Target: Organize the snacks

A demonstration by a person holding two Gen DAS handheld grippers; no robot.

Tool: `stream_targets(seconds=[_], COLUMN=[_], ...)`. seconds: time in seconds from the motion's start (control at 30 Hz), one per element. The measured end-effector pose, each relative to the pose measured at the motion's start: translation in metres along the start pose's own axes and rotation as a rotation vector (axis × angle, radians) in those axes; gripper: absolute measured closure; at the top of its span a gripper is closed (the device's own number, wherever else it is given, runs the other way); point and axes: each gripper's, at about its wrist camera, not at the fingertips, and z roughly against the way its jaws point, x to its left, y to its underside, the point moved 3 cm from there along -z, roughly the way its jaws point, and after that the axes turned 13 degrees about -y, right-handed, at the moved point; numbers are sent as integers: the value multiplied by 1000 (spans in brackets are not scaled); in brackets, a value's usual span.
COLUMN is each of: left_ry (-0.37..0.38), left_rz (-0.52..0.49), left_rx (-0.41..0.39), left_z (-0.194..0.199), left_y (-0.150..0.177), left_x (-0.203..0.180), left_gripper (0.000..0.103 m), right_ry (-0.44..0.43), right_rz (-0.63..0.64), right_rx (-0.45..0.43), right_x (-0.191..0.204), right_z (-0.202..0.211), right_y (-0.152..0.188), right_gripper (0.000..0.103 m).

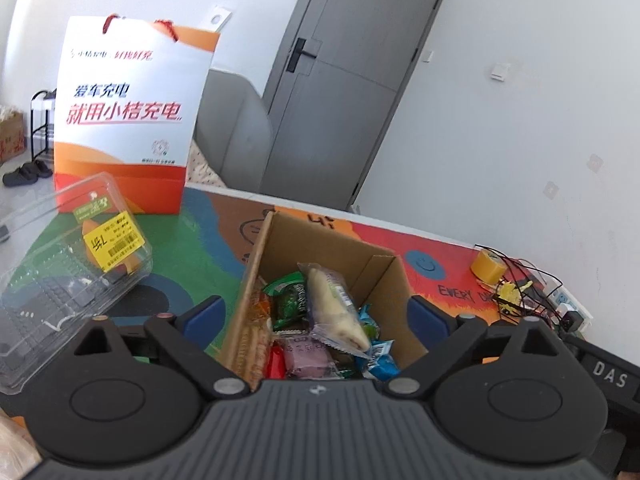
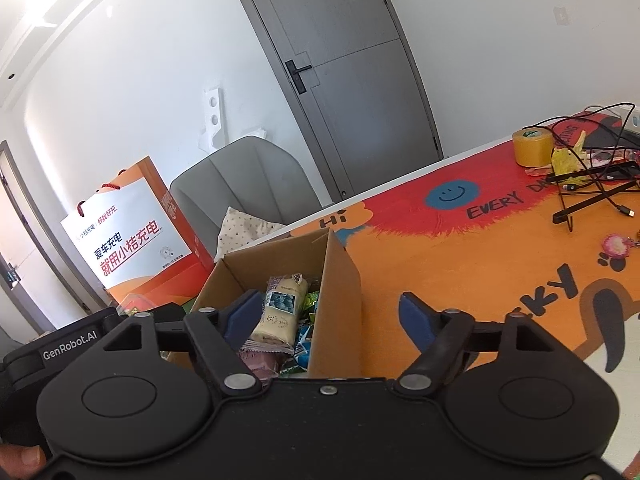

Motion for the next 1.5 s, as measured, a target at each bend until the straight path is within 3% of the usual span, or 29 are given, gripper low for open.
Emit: stream_targets(seconds=[0.13, 0.73, 1.5], left_ry=[1, 6, 5], left_rz=[-40, -215, -291], left_rx=[-16, -47, -96], left_z=[11, 57, 111], left_y=[-1, 3, 2], left_x=[-5, -19, 4], left_gripper=[1, 0, 0], right_ry=[2, 18, 24], right_rz=[16, 99, 245], right_rx=[-22, -44, -27], right_x=[2, 9, 34], right_z=[14, 67, 118], right_y=[-3, -8, -8], right_gripper=[0, 0, 0])
